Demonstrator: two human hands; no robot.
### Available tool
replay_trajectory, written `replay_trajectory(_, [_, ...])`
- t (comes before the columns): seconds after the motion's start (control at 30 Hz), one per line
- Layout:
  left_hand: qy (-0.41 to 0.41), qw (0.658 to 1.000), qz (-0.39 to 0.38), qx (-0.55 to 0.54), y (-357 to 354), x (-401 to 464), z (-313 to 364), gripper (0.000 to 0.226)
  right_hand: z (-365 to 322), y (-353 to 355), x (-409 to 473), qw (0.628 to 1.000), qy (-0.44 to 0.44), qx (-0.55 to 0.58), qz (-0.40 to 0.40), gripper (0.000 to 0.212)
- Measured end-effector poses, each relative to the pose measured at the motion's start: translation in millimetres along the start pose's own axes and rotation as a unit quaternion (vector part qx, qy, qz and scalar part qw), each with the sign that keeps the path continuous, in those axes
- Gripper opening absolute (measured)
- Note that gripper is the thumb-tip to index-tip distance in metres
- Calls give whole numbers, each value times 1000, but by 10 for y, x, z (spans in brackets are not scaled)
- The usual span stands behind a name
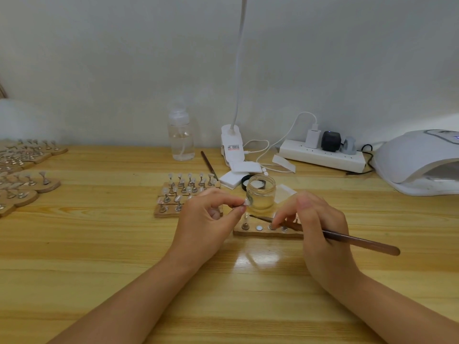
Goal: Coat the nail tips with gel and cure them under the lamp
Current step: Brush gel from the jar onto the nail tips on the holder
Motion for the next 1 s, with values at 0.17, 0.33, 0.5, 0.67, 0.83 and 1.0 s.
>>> replay_trajectory(0.17, [2, 1000, -1, 8, 6, 1, -14, 22, 15, -41, 21, 999, -5, -36, -18, 39])
replay_trajectory(0.33, [4, 1000, -2, 8, 0, 6, -13, 24, 11, -27, 6, 1000, -1, -7, -9, 39])
replay_trajectory(0.5, [3, 1000, -4, 9, 1, -2, -3, 25, 8, -20, 11, 1000, 2, -19, -7, 36])
replay_trajectory(0.67, [5, 1000, -5, 10, 0, -4, 2, 26, 22, -52, 6, 999, -18, -18, -25, 38])
replay_trajectory(0.83, [-3, 1000, -5, 15, 1, -7, 9, 27, 3, -11, -1, 1000, -11, 6, 1, 38])
replay_trajectory(1.0, [-4, 1000, -6, 14, -4, -3, 4, 26, 7, -52, 23, 999, -21, -32, -29, 29])
Point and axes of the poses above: each hand's wrist, its own x-axis towards the middle knuckle, its own y-axis out of the back of the hand, z = x × y, the point moved 4 cm from there along x, towards the middle knuckle, and after that the axes turned 13 degrees about y, right-handed, at the moved point
